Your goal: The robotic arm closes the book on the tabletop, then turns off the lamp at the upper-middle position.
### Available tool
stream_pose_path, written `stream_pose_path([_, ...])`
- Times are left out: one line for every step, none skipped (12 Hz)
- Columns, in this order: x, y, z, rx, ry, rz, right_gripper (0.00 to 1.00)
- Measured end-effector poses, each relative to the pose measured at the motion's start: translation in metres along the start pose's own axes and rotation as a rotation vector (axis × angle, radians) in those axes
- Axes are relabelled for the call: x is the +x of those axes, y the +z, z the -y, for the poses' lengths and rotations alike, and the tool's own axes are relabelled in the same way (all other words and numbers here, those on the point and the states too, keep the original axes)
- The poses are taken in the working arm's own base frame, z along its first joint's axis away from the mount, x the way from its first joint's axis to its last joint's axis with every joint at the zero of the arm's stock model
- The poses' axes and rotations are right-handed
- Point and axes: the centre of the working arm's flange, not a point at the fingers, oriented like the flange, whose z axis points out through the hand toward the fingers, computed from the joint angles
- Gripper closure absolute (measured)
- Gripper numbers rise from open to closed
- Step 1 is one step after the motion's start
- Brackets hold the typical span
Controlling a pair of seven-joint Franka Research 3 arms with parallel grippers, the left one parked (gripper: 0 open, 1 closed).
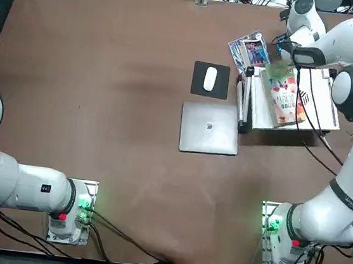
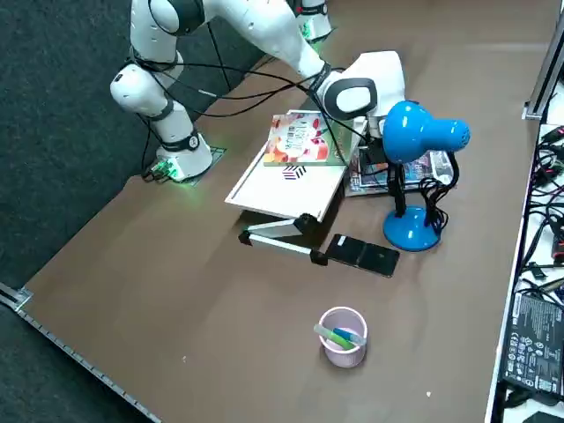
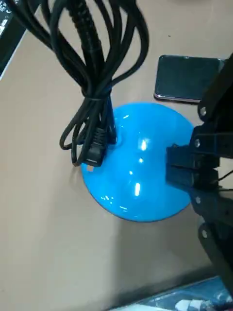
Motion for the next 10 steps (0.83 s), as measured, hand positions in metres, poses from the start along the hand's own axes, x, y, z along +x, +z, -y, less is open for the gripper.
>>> stream_pose_path([-0.0006, 0.0013, 0.0006, 0.0, -0.001, 0.002, 0.99])
stream_pose_path([-0.0004, 0.0014, 0.0006, 0.001, -0.001, 0.001, 0.99])
stream_pose_path([-0.0004, 0.0014, 0.0006, 0.001, -0.001, 0.001, 0.99])
stream_pose_path([-0.0004, 0.0015, 0.0006, 0.001, -0.001, 0.001, 0.99])
stream_pose_path([-0.0004, 0.0015, 0.0006, 0.001, -0.001, 0.001, 0.99])
stream_pose_path([-0.0004, 0.0015, 0.0006, 0.001, -0.001, 0.001, 0.99])
stream_pose_path([-0.0004, 0.0015, 0.0006, 0.001, -0.001, 0.001, 0.99])
stream_pose_path([-0.0005, 0.0016, 0.0006, 0.001, -0.001, 0.001, 0.99])
stream_pose_path([-0.0005, 0.0017, 0.0006, 0.001, -0.001, 0.001, 0.99])
stream_pose_path([-0.0004, 0.0018, 0.0006, 0.001, -0.001, 0.0, 0.99])
